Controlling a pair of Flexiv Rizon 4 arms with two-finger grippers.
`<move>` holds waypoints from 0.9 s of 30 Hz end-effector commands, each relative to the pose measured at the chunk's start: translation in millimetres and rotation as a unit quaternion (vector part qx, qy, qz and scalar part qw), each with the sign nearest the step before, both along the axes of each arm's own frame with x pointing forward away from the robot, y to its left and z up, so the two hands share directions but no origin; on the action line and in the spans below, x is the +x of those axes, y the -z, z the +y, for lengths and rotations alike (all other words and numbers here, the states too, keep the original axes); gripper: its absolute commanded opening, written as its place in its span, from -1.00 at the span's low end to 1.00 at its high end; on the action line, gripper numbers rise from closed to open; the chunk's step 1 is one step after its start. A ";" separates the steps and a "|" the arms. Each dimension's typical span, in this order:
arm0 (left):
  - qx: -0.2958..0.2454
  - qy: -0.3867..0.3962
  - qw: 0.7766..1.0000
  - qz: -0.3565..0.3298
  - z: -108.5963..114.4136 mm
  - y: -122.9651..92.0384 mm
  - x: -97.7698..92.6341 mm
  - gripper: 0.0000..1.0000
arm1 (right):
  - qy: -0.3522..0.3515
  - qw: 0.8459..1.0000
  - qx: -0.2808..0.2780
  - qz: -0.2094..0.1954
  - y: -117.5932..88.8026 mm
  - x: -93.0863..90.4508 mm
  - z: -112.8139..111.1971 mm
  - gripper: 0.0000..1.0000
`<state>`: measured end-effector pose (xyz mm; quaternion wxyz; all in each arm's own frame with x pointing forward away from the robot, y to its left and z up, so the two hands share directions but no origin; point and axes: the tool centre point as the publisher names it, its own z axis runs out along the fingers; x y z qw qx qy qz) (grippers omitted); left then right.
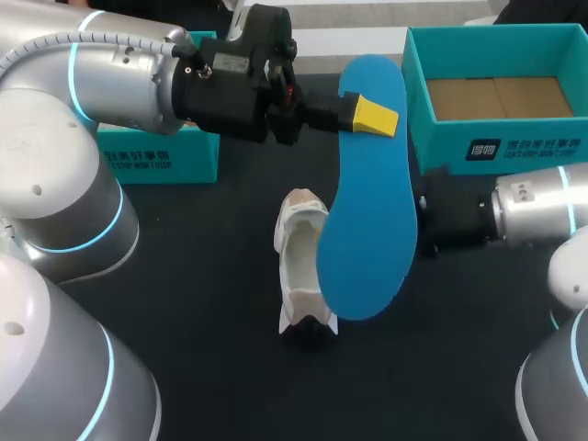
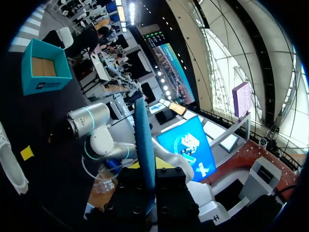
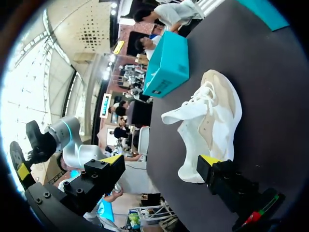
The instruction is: Take the shoe out of the shoebox, open the shoe tongue, remove and reinsert the insole, then place the shoe into the shoebox
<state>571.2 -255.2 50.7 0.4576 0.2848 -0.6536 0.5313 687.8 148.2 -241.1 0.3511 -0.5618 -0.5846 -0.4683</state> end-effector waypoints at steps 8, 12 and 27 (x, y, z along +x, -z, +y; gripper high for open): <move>0.001 -0.001 1.000 0.000 -0.4 0.7 -0.7 -1.00 | -0.008 0.999 0.020 0.042 -61.7 0.9 -42.3 1.00; 0.001 -0.001 1.000 0.000 -0.4 0.7 -0.7 -1.00 | 0.001 0.999 0.024 0.046 -77.3 -1.6 -45.4 1.00; 0.001 -0.001 1.000 0.000 -0.4 0.7 -0.7 -1.00 | 0.003 0.999 0.027 0.040 -107.5 -4.1 -40.7 1.00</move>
